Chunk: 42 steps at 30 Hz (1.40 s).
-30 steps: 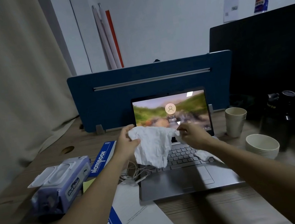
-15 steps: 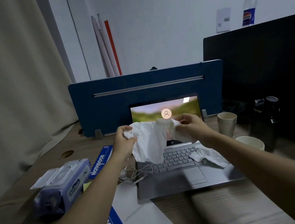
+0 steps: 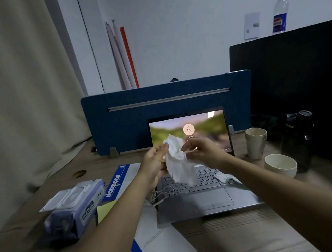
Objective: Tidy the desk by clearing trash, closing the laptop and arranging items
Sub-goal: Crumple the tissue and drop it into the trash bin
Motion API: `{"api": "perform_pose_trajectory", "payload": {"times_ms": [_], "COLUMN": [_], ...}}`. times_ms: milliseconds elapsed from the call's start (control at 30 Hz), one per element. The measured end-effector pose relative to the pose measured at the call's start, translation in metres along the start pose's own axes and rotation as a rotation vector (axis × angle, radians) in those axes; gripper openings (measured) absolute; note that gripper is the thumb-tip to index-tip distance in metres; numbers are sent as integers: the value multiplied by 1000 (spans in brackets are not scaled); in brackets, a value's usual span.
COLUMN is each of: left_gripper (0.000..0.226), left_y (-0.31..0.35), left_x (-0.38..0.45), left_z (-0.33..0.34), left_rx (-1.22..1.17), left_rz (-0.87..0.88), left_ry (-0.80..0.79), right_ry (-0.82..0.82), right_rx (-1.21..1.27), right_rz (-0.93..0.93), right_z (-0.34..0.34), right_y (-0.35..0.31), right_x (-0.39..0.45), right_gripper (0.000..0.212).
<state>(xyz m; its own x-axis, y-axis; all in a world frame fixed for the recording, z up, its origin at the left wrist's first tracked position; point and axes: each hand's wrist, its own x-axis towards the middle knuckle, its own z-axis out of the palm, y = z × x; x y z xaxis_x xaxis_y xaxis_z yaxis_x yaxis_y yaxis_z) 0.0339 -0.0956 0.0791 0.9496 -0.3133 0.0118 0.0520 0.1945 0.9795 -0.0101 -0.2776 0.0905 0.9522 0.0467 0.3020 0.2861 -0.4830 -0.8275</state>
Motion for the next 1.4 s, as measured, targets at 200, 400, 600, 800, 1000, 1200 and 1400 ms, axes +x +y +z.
{"api": "perform_pose_trajectory", "payload": {"times_ms": [200, 400, 600, 800, 1000, 1200, 1400], "left_gripper": [38, 35, 34, 34, 27, 34, 33], "left_y": [-6, -14, -18, -24, -28, -31, -32], "left_x": [1, 5, 3, 4, 3, 4, 6], "left_z": [1, -6, -14, -19, -23, -27, -30], "left_rx": [109, 195, 249, 342, 430, 369, 351], "left_rz": [38, 65, 72, 73, 73, 38, 10], "left_ry": [9, 71, 86, 112, 75, 42, 86], "right_ry": [-77, -97, -8, -62, -98, -72, 50], "right_rx": [-113, -143, -590, -836, -771, -761, -562], "right_rz": [-49, -28, 113, 404, 387, 286, 102], "right_z": [5, -4, -36, -55, -50, -43, -27], "right_y": [-1, 18, 68, 113, 115, 113, 79], "right_x": [-3, -7, -20, -33, -34, -29, -17], "right_gripper": [24, 18, 11, 45, 52, 39, 6]}}
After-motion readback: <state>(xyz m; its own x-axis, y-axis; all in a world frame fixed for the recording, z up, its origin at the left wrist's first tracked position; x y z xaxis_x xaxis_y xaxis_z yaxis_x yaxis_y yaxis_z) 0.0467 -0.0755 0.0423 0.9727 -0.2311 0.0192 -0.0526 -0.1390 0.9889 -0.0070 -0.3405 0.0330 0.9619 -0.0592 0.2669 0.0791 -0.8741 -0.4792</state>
